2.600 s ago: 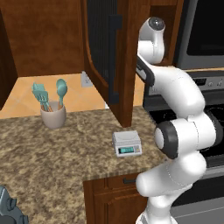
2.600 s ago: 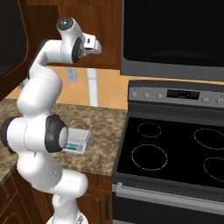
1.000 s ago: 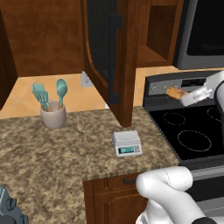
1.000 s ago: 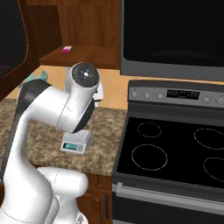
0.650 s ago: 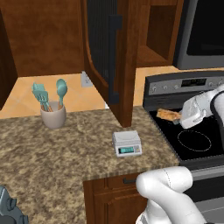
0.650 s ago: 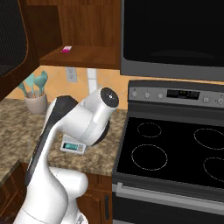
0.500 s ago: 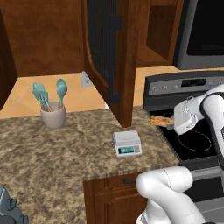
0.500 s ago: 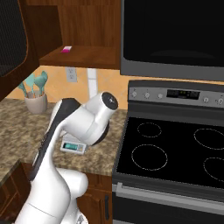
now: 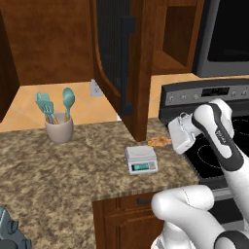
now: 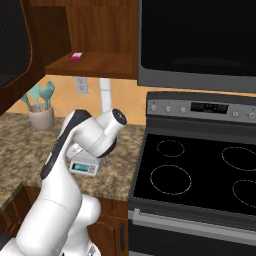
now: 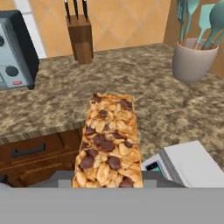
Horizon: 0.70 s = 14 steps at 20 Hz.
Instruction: Pick the bar and place it on the digital scale for weighing, and close the cabinet.
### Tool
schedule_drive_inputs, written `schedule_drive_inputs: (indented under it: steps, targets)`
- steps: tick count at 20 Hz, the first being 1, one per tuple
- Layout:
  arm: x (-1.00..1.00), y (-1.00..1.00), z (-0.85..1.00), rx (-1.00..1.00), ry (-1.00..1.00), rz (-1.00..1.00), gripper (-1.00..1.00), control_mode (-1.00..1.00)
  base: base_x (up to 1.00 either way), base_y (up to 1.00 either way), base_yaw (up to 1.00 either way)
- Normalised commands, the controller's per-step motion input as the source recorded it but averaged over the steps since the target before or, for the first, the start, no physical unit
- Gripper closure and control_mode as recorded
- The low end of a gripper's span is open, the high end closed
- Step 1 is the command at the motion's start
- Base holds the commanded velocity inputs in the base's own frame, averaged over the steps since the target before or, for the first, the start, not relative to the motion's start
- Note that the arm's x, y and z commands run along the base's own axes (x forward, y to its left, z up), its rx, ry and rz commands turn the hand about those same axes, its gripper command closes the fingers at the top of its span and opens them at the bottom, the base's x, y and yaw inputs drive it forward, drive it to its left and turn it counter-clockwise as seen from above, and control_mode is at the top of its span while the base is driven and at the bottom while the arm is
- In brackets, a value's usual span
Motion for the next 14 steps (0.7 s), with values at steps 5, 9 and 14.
schedule_drive_inputs:
  steps: [5,9,14]
  targets:
    - [0.21,0.47,-0.45,-0.05,0.02,0.06,1.00,-1.00,0.00,0.00,0.00]
    - [0.44,0.02,-0.40,0.00,0.06,0.07,1.00,-1.00,0.00,0.00,0.00]
    - [0.49,-0.01,-0.37,0.00,0.07,0.04,1.00,-1.00,0.00,0.00,0.00]
